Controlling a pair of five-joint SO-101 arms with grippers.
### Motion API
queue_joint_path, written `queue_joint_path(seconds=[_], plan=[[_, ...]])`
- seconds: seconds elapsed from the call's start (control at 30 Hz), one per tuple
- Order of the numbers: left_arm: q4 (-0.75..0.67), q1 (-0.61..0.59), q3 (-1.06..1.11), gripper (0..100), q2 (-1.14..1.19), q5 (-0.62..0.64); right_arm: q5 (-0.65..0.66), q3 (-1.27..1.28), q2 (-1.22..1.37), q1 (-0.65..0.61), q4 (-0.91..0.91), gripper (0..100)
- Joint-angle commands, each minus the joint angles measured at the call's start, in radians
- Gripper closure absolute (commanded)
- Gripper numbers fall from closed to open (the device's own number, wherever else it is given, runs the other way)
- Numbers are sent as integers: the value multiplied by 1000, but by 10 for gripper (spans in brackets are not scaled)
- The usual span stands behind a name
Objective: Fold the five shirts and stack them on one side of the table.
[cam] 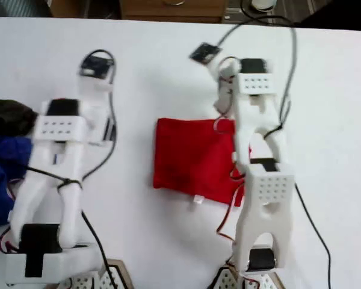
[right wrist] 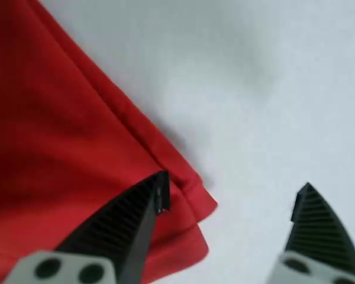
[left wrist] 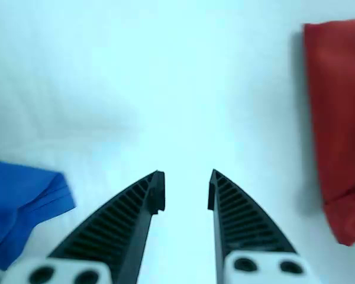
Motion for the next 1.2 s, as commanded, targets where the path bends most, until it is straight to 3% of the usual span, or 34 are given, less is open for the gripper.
queue_joint_path(seconds=[0.0,0.37,0.83,0.9,1.0,1.17], plan=[[6,-75,-2,849,-52,-14,14,-97,41,-54,45,673],[3,-144,-1,849,-48,-11,209,-178,223,-84,156,671],[21,-140,-1,849,-52,-8,213,-178,321,-74,162,676],[21,-141,-1,849,-52,-8,235,-173,323,-74,165,736],[21,-141,-1,849,-52,-8,293,-169,320,-71,174,966],[23,-141,-1,849,-52,-8,293,-178,320,-18,174,980]])
